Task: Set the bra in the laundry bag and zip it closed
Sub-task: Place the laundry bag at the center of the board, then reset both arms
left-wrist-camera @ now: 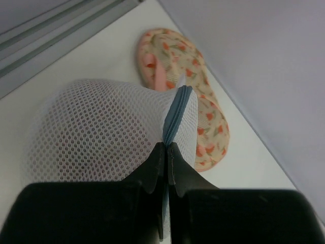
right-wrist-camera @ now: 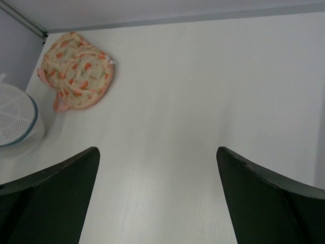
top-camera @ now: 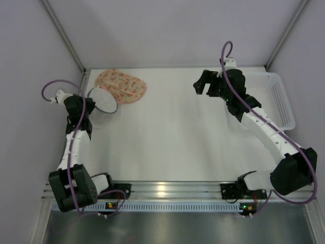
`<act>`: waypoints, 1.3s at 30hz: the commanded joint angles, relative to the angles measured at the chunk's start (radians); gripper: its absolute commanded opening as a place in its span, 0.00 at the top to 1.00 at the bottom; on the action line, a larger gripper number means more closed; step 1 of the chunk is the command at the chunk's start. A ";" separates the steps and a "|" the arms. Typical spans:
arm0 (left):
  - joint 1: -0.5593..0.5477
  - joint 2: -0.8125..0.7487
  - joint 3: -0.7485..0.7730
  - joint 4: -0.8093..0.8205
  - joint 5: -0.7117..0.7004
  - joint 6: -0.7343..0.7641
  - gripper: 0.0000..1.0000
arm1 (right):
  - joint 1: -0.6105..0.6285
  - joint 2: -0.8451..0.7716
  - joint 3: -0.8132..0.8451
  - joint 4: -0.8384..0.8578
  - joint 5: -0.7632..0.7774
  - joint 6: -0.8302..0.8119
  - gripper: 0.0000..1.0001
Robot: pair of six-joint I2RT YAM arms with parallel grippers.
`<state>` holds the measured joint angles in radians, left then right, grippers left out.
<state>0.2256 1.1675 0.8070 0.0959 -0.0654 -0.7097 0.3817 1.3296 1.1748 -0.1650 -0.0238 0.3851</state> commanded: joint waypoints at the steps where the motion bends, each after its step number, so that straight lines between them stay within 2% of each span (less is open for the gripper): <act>1: 0.087 -0.020 -0.106 0.201 0.060 -0.152 1.00 | -0.017 -0.032 -0.012 0.022 0.015 -0.014 0.00; 3: 0.133 0.015 -0.127 0.250 0.157 -0.171 1.00 | -0.018 -0.036 -0.018 0.027 0.010 -0.011 0.01; 10: 0.144 0.070 -0.008 0.271 0.274 -0.177 1.00 | -0.018 -0.044 -0.036 0.033 -0.007 0.003 0.01; 15: 0.144 0.064 0.026 0.286 0.225 -0.215 1.00 | -0.017 -0.056 -0.050 0.051 -0.021 0.020 0.01; 22: 0.146 0.139 -0.086 0.338 0.286 -0.206 1.00 | -0.017 -0.073 -0.060 0.045 -0.002 0.005 0.01; 24: 0.146 0.136 -0.100 0.305 0.280 -0.189 1.00 | -0.018 -0.075 -0.050 0.030 0.013 -0.006 0.01; 26: 0.146 0.107 -0.098 0.215 0.218 -0.140 0.97 | -0.017 -0.078 -0.040 0.021 0.019 -0.018 0.01; 28: 0.147 0.078 -0.088 0.144 0.153 -0.119 0.90 | -0.018 -0.079 -0.027 0.013 0.019 -0.022 0.01; 33: 0.147 -0.015 0.012 -0.075 -0.095 -0.015 0.39 | -0.018 -0.075 -0.006 -0.017 0.019 -0.051 0.01; 35: 0.147 -0.022 0.122 -0.183 -0.167 0.022 0.32 | -0.020 -0.081 -0.004 -0.025 0.019 -0.069 0.00; 36: 0.147 -0.022 0.164 -0.218 -0.172 0.079 0.17 | -0.018 -0.086 -0.003 -0.030 0.021 -0.072 0.01; 37: 0.146 -0.023 0.241 -0.292 -0.169 0.102 0.15 | -0.020 -0.092 -0.003 -0.040 0.047 -0.074 0.00; 39: 0.146 -0.043 0.294 -0.338 -0.087 0.168 0.02 | -0.027 -0.115 -0.004 -0.045 0.059 -0.087 0.01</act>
<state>0.3672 1.1873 0.9874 -0.1184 -0.1452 -0.6777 0.3782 1.2762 1.1145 -0.2039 -0.0036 0.3336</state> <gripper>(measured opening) 0.944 0.993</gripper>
